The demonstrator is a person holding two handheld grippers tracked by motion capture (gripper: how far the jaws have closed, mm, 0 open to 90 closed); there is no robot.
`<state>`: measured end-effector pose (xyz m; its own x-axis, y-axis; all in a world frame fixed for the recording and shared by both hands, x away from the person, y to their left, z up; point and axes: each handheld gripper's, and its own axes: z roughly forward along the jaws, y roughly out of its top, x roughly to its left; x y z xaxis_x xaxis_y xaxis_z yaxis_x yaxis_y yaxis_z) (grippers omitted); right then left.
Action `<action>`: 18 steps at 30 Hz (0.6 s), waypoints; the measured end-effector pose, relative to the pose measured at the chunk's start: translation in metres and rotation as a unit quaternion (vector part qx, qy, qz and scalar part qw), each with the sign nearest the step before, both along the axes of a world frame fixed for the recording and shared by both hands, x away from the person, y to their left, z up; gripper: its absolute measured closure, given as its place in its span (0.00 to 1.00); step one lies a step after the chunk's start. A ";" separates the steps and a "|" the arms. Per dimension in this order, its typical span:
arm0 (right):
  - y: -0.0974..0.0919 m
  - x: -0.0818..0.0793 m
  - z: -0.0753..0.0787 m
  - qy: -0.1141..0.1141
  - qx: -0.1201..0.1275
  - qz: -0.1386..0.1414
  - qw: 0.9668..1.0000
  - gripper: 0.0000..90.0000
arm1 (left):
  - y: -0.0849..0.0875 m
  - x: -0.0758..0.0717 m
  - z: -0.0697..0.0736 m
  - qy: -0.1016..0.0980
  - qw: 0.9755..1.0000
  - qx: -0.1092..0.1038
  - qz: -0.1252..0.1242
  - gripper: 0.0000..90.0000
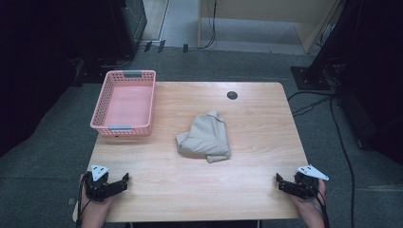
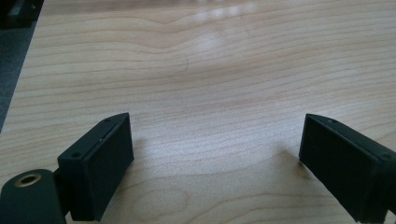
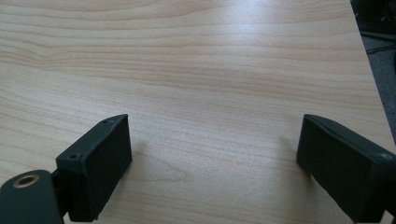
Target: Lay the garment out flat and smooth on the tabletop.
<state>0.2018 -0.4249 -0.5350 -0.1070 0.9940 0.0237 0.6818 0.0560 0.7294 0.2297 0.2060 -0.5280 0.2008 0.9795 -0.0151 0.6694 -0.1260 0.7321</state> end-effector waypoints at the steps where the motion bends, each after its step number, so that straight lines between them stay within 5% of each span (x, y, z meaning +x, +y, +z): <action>1: 0.000 0.000 0.000 0.001 0.001 -0.001 1.000 0.11 | 0.000 0.000 0.000 0.000 1.000 0.000 0.000 0.11; 12: -0.003 -0.004 0.002 -0.015 -0.008 -0.029 0.999 0.20 | 0.000 0.000 0.000 0.000 1.000 -0.003 0.000 0.11; 18: 0.009 -0.008 0.018 -0.048 0.032 -0.008 0.998 0.24 | 0.000 0.000 0.000 0.001 1.000 0.001 0.000 0.11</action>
